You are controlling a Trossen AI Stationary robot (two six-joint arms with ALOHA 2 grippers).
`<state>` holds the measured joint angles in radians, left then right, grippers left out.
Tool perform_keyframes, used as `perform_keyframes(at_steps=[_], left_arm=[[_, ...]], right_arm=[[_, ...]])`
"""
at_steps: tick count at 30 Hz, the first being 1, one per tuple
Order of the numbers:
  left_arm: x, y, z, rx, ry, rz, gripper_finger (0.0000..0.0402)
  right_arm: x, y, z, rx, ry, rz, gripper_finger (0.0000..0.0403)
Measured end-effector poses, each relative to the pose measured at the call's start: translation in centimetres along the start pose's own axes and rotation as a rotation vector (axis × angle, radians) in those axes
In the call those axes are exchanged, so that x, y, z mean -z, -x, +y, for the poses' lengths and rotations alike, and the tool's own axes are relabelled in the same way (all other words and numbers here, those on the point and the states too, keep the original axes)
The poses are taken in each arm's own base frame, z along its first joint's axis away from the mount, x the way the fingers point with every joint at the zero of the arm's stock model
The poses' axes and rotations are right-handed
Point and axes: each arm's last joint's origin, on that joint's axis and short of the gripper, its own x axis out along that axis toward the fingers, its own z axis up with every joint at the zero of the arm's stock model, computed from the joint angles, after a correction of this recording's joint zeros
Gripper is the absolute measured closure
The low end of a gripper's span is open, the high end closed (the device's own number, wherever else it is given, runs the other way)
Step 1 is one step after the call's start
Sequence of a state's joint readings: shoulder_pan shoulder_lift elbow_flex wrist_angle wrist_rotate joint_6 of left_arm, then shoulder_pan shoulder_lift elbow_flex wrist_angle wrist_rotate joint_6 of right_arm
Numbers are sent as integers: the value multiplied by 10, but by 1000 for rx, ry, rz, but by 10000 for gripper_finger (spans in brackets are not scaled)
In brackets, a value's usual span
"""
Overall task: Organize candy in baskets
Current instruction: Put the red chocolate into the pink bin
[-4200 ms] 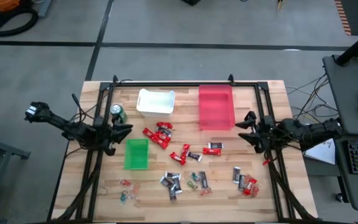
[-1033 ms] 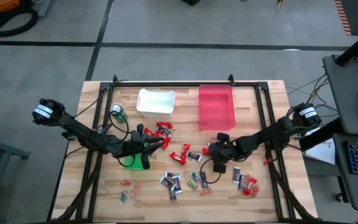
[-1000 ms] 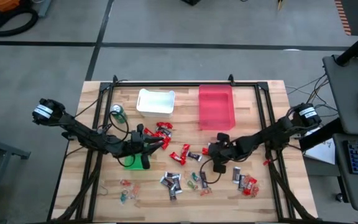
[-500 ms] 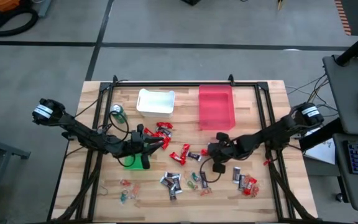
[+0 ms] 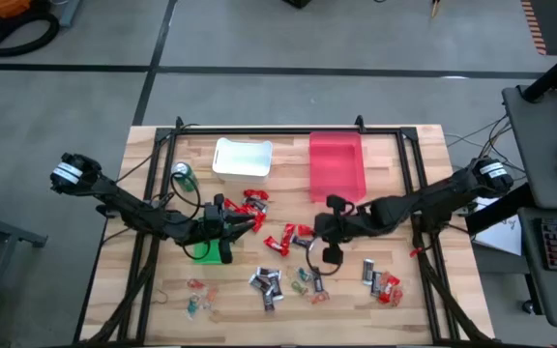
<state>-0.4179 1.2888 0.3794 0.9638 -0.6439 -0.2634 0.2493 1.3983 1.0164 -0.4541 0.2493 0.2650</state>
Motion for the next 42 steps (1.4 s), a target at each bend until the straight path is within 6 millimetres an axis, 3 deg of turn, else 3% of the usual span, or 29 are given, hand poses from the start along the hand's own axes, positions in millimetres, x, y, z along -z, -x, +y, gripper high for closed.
perform_keyframes(at_steps=[8, 14, 22, 29, 34, 42], left_arm=[[0, 0, -1, 9, 12, 2, 324], [0, 0, -1, 11, 17, 2, 324], [0, 0, -1, 11, 16, 3, 324], [0, 0, 0, -12, 6, -4, 324], [-1, 0, 2, -81, 3, -22, 324], [-1, 0, 3, -98, -41, -24, 324]], right_arm=[[-40, 21, -44, 109, 145, 20, 384], [-42, 18, -96, 209, 200, 77, 384], [-10, 7, -182, 307, 196, 202, 384], [33, -5, -247, 306, 116, 126, 384], [51, -15, -267, 338, 103, 130, 383], [60, -36, -273, 307, 80, 186, 362]])
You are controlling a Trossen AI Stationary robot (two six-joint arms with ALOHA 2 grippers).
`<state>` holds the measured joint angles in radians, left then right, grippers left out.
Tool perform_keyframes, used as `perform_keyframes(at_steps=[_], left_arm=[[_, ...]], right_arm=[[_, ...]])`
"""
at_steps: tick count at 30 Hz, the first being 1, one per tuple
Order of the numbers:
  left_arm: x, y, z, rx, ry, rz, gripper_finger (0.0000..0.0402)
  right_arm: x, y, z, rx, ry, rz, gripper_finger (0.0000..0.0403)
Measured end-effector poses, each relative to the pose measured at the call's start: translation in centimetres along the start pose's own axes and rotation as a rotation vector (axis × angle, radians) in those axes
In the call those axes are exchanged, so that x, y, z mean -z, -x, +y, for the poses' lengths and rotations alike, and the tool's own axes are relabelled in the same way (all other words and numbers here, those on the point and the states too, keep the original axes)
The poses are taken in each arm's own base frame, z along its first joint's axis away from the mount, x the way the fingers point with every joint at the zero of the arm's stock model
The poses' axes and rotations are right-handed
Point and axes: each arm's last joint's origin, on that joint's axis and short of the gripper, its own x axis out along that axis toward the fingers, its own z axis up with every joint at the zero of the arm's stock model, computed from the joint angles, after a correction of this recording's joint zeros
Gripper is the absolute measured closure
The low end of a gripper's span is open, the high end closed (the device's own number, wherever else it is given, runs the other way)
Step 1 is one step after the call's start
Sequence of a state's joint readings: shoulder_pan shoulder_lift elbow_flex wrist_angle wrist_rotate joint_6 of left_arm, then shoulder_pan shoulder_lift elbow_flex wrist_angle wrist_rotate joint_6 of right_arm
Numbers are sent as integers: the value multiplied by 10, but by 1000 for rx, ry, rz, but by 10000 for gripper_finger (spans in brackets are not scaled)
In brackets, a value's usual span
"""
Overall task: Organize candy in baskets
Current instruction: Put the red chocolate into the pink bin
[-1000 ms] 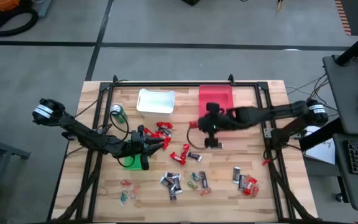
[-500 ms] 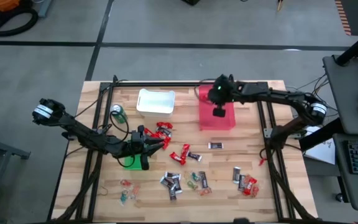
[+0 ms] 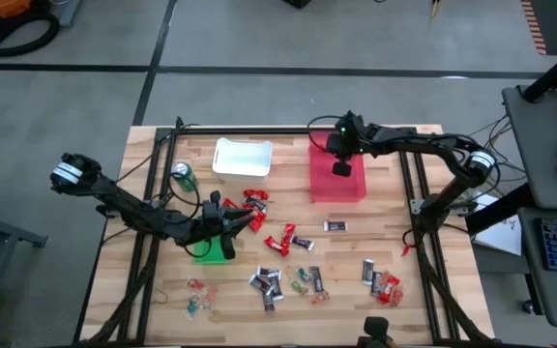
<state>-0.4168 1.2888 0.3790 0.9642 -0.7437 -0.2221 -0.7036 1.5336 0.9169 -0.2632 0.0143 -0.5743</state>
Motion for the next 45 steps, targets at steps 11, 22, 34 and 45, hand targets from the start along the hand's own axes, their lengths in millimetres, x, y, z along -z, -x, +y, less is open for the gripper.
perform_keyframes(at_steps=[11, 22, 34, 45], left_arm=[[0, 0, 0, -1, -5, 0, 324], [0, 0, 0, 1, 20, 1, 324], [-3, -5, -12, 142, 92, 30, 324], [8, -35, -38, 53, -355, 522, 324]], right_arm=[[1, -10, 1, -25, -87, -1, 282], [-12, 26, 8, -72, -295, -95, 275], [-37, 92, 65, -268, -288, -220, 279], [-39, 132, 114, -403, -164, -243, 280]])
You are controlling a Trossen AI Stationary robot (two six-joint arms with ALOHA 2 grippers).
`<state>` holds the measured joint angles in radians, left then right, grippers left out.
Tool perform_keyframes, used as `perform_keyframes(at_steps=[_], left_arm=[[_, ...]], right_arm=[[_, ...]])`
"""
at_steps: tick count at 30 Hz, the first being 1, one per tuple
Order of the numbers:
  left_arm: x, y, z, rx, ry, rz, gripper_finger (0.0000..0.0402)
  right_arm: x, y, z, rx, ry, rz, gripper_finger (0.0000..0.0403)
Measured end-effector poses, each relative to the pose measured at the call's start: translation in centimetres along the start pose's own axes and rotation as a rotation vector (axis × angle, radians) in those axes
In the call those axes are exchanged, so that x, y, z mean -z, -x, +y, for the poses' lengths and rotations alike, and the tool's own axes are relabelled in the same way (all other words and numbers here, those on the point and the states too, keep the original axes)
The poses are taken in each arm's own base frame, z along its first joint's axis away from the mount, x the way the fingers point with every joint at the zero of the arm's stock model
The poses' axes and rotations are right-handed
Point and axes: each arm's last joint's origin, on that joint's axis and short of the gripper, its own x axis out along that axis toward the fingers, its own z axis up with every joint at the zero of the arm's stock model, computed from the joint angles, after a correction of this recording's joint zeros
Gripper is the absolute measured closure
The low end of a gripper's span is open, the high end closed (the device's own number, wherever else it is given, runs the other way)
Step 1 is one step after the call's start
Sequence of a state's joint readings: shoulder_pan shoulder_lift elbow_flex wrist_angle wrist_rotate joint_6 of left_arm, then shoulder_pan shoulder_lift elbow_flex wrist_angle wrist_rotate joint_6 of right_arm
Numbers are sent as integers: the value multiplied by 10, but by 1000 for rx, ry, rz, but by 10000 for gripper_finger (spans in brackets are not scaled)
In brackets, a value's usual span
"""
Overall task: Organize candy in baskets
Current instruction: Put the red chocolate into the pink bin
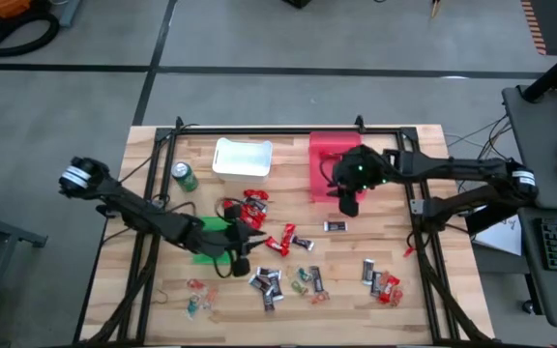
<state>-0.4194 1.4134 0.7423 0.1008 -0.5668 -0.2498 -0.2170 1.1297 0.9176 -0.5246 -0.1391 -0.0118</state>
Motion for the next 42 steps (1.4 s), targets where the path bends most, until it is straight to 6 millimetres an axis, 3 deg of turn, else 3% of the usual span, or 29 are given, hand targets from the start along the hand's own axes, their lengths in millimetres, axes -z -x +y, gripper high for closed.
perform_keyframes(at_steps=[8, 13, 18, 28, 42], left_arm=[[-14, -19, 4, -143, -192, 363, 299], [1, -38, 11, -122, -328, 547, 270], [15, -58, 24, -116, -352, 637, 270], [31, -76, 36, -70, -361, 740, 284], [34, -86, 46, -87, -326, 744, 322]], right_arm=[[1, -6, 17, -48, 55, 18, 280], [3, -8, 18, -47, 59, 26, 282], [4, -9, 17, -45, 63, 32, 278], [10, -12, 17, -47, 65, 51, 282], [14, -14, 17, -47, 63, 64, 278]])
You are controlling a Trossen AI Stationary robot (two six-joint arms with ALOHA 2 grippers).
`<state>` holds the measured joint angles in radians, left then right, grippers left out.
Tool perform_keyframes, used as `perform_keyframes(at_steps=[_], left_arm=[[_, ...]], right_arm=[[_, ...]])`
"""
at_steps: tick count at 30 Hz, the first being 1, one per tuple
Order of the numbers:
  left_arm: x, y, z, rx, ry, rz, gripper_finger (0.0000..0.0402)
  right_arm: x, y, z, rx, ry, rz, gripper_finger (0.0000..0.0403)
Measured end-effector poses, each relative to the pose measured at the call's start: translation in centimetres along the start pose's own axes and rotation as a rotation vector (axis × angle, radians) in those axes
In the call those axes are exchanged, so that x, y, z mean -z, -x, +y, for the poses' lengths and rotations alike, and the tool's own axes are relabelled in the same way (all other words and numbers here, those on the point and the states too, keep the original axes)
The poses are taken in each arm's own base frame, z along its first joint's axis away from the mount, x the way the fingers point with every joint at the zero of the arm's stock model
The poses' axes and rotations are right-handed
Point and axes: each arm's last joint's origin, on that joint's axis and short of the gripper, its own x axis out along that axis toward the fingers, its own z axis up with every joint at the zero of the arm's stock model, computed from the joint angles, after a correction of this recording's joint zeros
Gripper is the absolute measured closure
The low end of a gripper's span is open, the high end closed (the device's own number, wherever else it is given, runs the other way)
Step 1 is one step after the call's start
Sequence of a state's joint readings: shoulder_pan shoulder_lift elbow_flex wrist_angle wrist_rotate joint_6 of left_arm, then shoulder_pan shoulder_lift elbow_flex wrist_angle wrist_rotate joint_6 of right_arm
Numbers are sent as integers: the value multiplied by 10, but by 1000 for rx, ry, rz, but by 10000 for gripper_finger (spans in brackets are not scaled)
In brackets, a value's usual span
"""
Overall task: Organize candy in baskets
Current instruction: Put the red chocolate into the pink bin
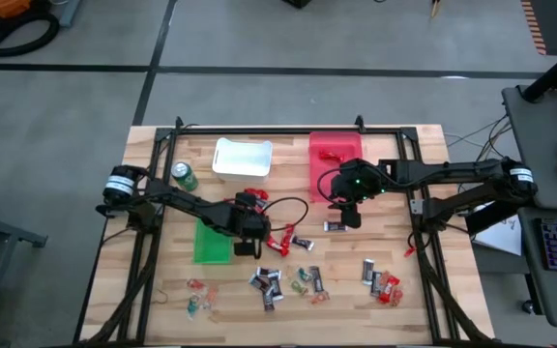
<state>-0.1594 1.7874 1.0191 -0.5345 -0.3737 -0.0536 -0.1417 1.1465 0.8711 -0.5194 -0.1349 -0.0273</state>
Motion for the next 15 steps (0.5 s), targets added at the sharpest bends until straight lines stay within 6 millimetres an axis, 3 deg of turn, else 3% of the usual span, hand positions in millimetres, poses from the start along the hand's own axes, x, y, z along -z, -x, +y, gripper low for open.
perform_keyframes(at_steps=[7, 15], left_arm=[[0, 0, 1, -1, 4, -3, 394], [-10, 5, 0, 48, 39, -102, 401]], right_arm=[[0, 0, 0, 0, 2, 0, 280], [0, 0, 0, -4, 2, 0, 280]])
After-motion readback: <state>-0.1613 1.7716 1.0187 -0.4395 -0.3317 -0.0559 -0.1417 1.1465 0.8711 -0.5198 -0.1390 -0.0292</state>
